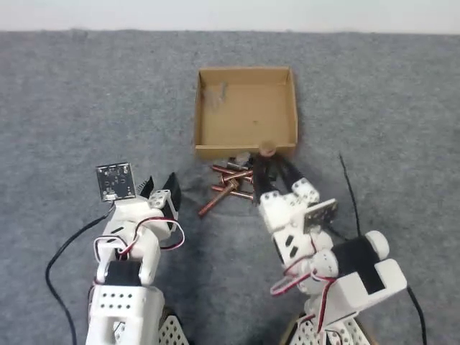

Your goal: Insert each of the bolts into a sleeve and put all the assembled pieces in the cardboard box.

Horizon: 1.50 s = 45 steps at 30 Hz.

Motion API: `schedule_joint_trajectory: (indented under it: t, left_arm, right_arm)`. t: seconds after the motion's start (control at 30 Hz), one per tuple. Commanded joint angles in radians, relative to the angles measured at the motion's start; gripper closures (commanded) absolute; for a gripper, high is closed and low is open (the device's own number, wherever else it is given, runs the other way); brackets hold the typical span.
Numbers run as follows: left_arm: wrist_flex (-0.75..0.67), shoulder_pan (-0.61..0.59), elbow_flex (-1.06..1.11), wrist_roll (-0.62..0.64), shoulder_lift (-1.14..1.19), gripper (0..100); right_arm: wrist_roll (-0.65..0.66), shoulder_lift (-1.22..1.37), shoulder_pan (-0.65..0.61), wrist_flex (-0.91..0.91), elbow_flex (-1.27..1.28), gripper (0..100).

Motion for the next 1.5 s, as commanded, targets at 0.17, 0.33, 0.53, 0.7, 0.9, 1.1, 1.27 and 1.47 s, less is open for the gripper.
schedule_joint_trajectory:
  t: [0.17, 0.33, 0.53, 0.7, 0.9, 1.1, 1.27, 1.47]
  left_arm:
    - [0.009, 0.005, -0.015, 0.008, -0.029, 85]
    - [0.009, 0.005, -0.015, 0.008, -0.029, 85]
    - [0.009, 0.005, -0.015, 0.008, -0.029, 85]
    - [0.009, 0.005, -0.015, 0.008, -0.029, 85]
    - [0.009, 0.005, -0.015, 0.008, -0.029, 85]
    - [0.009, 0.005, -0.015, 0.008, -0.029, 85]
    - [0.009, 0.005, -0.015, 0.008, -0.029, 85]
    - [0.009, 0.005, -0.015, 0.008, -0.029, 85]
  right_arm:
    - [-0.002, -0.031, 0.143, 0.102, -0.350, 99.1]
    - [-0.002, -0.031, 0.140, 0.355, -0.539, 99.1]
    - [-0.006, -0.031, 0.147, 0.742, -0.787, 99.1]
    - [-0.009, -0.027, 0.147, 1.127, -0.965, 99.1]
    - [-0.011, -0.021, 0.159, 1.484, -1.155, 99.1]
    - [-0.006, -0.019, 0.160, 1.748, -1.309, 99.1]
    - [-0.006, -0.016, 0.154, 1.998, -1.425, 99.1]
    - [-0.005, 0.102, 0.160, 2.193, -1.583, 99.1]
